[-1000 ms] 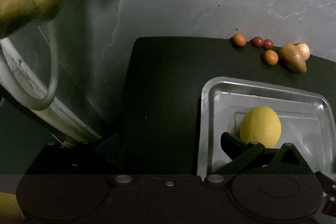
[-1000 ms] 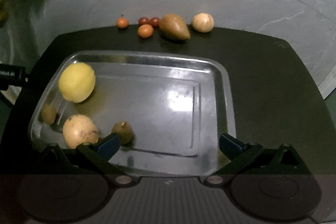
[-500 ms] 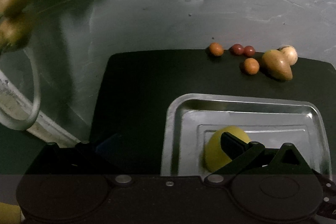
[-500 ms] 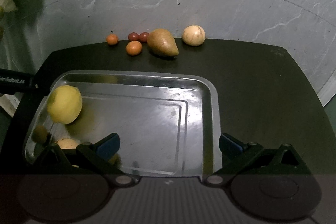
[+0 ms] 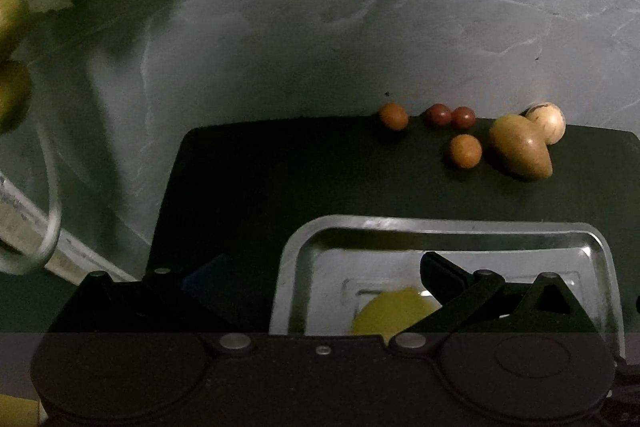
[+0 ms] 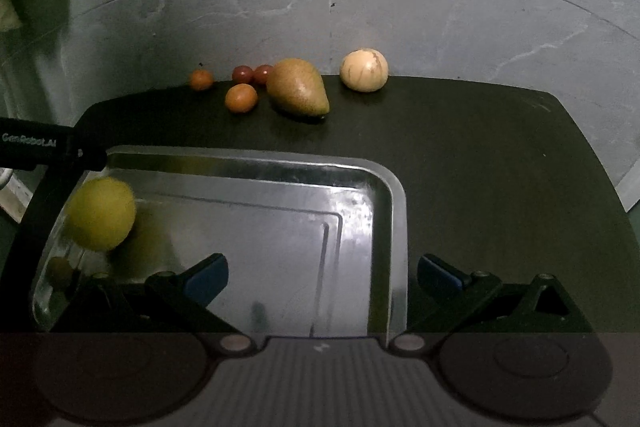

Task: Organize fruits
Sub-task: 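Move both open tools away from the tray toward the remaining fruits, then grasp the small orange with the left tool while the right tool grasps the green-brown pear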

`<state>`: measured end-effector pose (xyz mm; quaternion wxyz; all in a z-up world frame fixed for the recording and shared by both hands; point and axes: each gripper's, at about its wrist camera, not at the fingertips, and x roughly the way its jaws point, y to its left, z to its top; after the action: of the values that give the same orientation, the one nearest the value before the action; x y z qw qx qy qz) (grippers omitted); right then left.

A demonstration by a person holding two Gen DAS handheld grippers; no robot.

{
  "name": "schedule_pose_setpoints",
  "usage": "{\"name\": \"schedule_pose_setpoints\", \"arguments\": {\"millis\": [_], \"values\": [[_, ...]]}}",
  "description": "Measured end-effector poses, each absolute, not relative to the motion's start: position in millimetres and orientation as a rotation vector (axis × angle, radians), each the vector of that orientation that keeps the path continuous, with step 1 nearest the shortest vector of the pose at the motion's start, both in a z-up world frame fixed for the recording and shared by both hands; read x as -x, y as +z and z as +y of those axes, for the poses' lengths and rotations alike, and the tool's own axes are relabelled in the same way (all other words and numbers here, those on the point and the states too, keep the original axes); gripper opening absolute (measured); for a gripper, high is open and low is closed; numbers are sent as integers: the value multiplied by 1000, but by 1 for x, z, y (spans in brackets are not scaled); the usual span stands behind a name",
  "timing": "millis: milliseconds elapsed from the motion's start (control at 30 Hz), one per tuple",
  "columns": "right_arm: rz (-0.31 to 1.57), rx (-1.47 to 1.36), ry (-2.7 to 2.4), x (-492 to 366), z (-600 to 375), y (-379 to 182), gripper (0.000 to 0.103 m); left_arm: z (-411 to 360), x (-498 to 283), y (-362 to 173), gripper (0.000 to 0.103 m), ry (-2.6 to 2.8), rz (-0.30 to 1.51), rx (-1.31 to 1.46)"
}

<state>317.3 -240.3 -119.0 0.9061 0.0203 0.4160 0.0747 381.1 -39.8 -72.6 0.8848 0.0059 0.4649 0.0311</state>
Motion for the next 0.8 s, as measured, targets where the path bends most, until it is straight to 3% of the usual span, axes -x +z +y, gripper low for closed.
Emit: {"name": "schedule_pose_setpoints", "arguments": {"millis": [800], "values": [[727, 76, 296, -404, -244, -118, 103, -103, -460, -87, 102, -64, 908, -94]]}}
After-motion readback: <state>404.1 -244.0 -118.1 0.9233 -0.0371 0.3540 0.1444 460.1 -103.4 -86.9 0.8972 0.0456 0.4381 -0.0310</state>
